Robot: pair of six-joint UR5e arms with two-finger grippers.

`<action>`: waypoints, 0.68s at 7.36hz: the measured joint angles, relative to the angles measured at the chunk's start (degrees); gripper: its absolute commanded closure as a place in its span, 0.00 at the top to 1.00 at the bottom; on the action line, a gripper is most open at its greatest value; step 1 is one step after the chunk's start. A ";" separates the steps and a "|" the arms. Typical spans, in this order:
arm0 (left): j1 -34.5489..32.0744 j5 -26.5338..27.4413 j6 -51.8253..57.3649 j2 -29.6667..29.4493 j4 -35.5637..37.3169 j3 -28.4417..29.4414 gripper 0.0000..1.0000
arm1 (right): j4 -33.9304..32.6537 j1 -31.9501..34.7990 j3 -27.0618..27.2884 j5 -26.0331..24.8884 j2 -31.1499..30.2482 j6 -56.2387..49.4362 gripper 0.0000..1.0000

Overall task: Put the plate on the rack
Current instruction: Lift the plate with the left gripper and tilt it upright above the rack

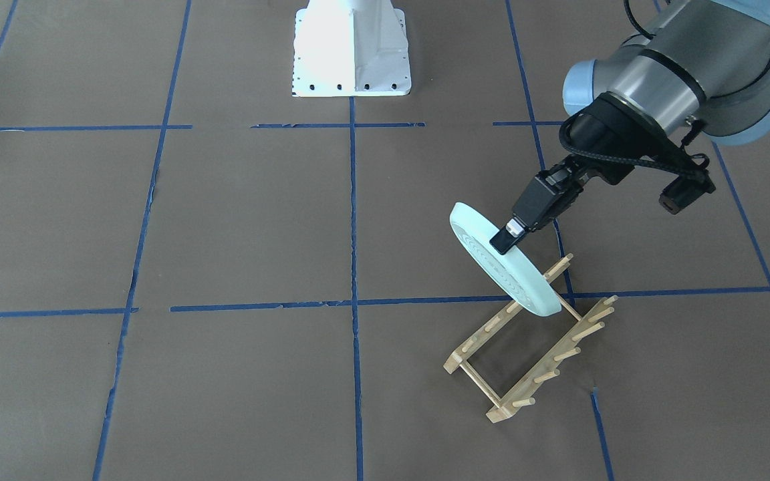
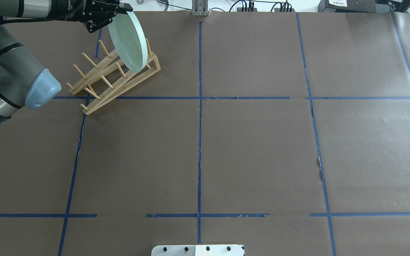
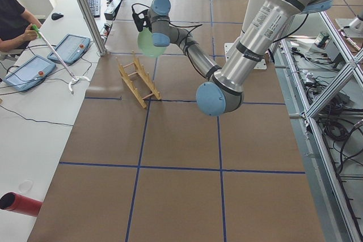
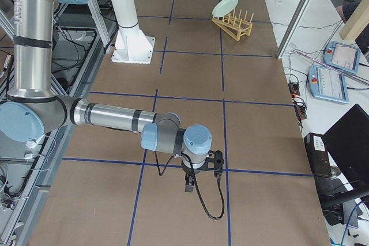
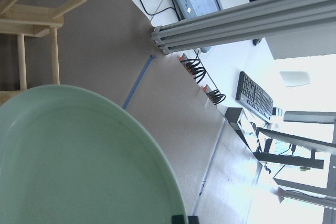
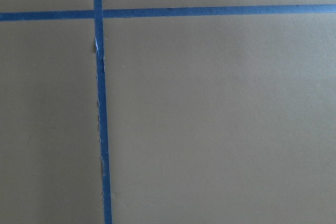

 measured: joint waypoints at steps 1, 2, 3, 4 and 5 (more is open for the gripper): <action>-1.29 1.14 -0.30 0.05 -7.77 3.75 0.00 | 0.00 0.00 0.00 0.00 0.00 0.00 1.00; -2.04 2.77 -0.43 0.00 -12.89 6.33 0.00 | 0.00 0.00 0.01 0.00 0.00 0.00 1.00; -2.37 5.02 -0.92 -0.68 -15.23 8.51 0.00 | 0.00 0.00 0.02 0.00 0.00 0.00 1.00; -2.42 7.69 -2.54 -2.16 -16.35 11.19 0.00 | 0.00 0.00 0.05 0.00 0.00 0.00 1.00; -2.35 9.52 -4.43 -3.38 -17.51 13.87 0.00 | 0.00 0.00 0.06 0.00 0.00 0.00 1.00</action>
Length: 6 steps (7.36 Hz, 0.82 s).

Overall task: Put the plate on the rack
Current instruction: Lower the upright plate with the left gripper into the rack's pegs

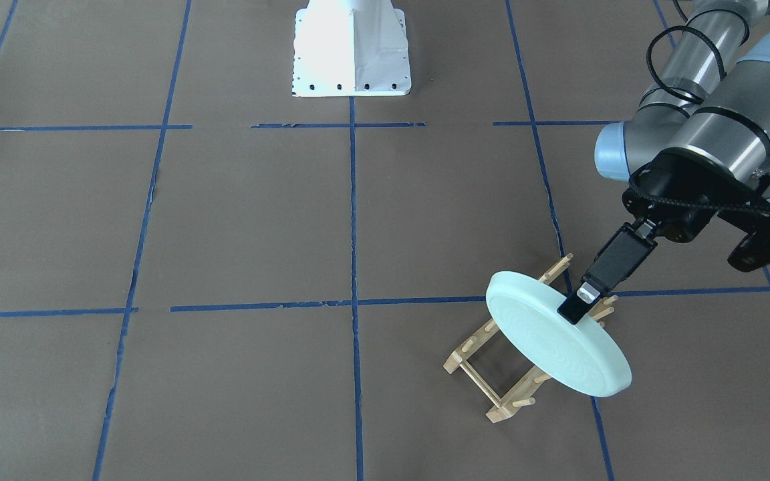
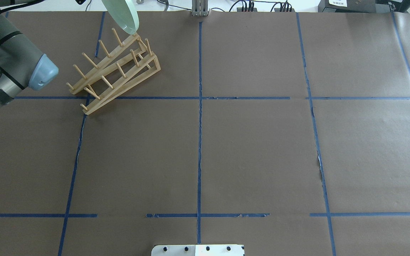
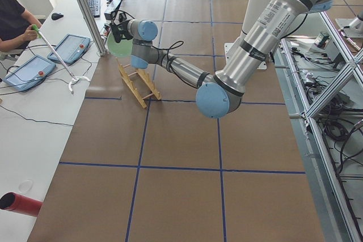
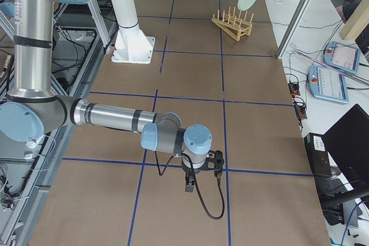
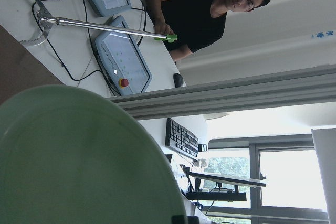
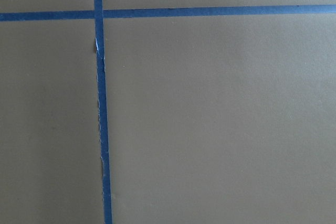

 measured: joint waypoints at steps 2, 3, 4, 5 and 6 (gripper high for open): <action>0.66 0.98 1.20 -0.68 -1.65 3.08 0.00 | 0.00 0.00 0.01 0.00 0.00 0.00 1.00; 1.21 0.96 2.31 -0.71 -1.89 3.55 0.00 | 0.00 0.00 0.00 0.00 0.00 0.00 1.00; 1.85 0.88 2.99 -0.59 -2.31 3.71 0.00 | 0.00 0.00 -0.01 0.00 0.00 0.00 1.00; 2.46 0.81 4.34 -0.23 -3.09 3.74 0.00 | 0.00 0.00 -0.03 0.00 0.00 0.00 1.00; 2.86 0.76 6.43 0.18 -3.77 3.81 0.00 | 0.00 0.00 -0.05 0.00 0.00 0.00 1.00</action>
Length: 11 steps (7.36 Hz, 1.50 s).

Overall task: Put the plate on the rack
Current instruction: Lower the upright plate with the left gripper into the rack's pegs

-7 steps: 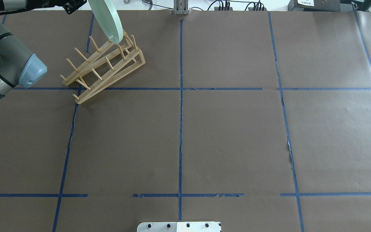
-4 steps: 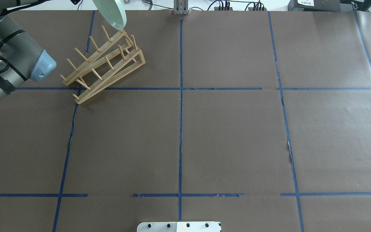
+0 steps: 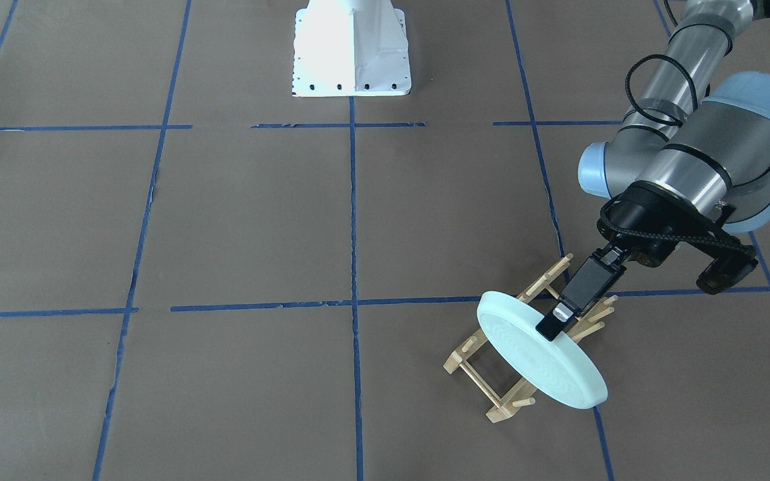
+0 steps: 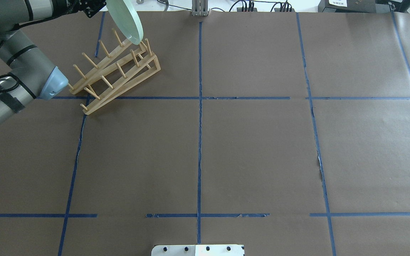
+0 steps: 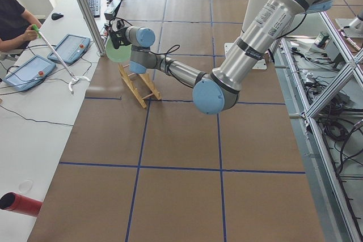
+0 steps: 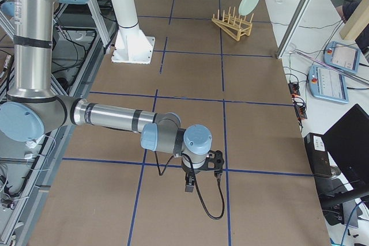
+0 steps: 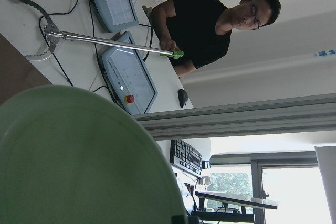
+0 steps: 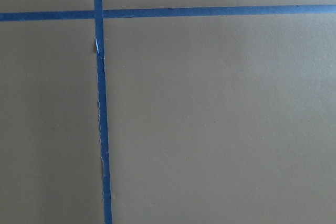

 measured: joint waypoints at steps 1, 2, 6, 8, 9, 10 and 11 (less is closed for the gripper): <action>0.52 -0.02 1.44 0.36 -0.34 0.13 0.00 | 0.00 0.00 0.00 0.00 0.00 0.00 1.00; 1.36 0.04 2.32 0.70 -0.50 0.32 0.00 | 0.00 0.00 0.02 0.00 0.00 0.00 1.00; 3.42 0.41 3.84 0.97 -0.55 2.08 0.00 | 0.00 0.00 0.04 0.00 0.00 0.00 1.00; 3.48 0.47 5.19 0.99 -0.59 2.81 0.62 | 0.00 0.00 0.03 0.00 0.00 0.00 1.00; 3.49 0.51 5.42 0.99 -0.59 2.89 1.00 | 0.00 0.00 0.01 0.00 0.00 0.00 1.00; 3.47 0.71 5.43 0.97 -0.57 2.90 1.00 | 0.00 0.00 0.00 0.00 0.00 0.00 1.00; 2.96 0.62 5.47 0.91 -0.38 2.76 1.00 | 0.00 0.00 0.02 0.00 0.00 0.00 1.00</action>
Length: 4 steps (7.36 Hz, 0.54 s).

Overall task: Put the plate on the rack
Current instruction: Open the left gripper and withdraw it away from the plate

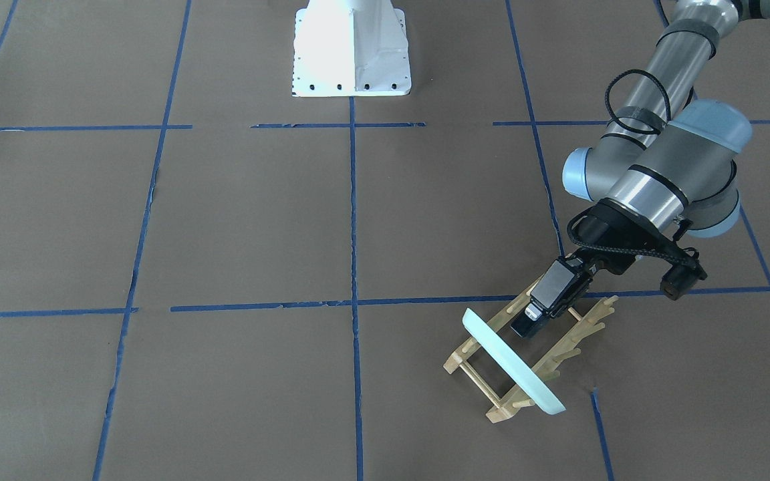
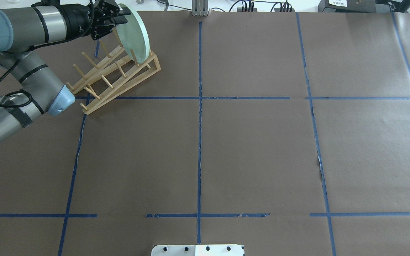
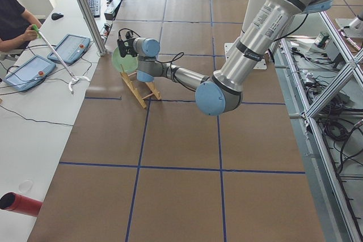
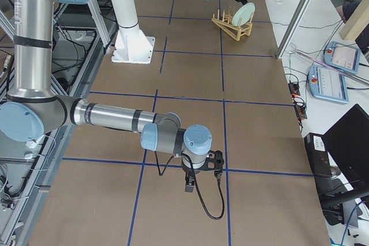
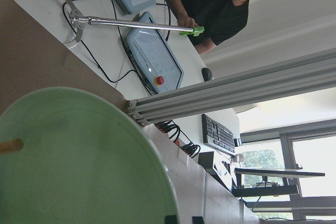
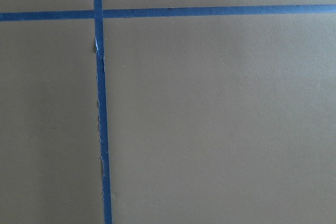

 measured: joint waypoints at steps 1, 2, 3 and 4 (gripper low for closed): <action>-1.54 -2.61 0.59 -0.02 1.10 -0.34 1.00 | 0.00 0.00 0.03 0.00 0.00 0.00 1.00; -4.27 -9.15 3.44 0.17 5.16 -1.88 1.00 | 0.00 0.00 0.04 0.00 0.00 0.00 1.00; -7.61 -17.26 9.44 1.47 12.73 -5.68 1.00 | 0.00 0.00 0.02 0.00 0.00 0.00 1.00; -11.56 -25.45 18.19 3.84 22.48 -10.54 1.00 | 0.00 0.00 0.01 0.00 0.00 0.00 1.00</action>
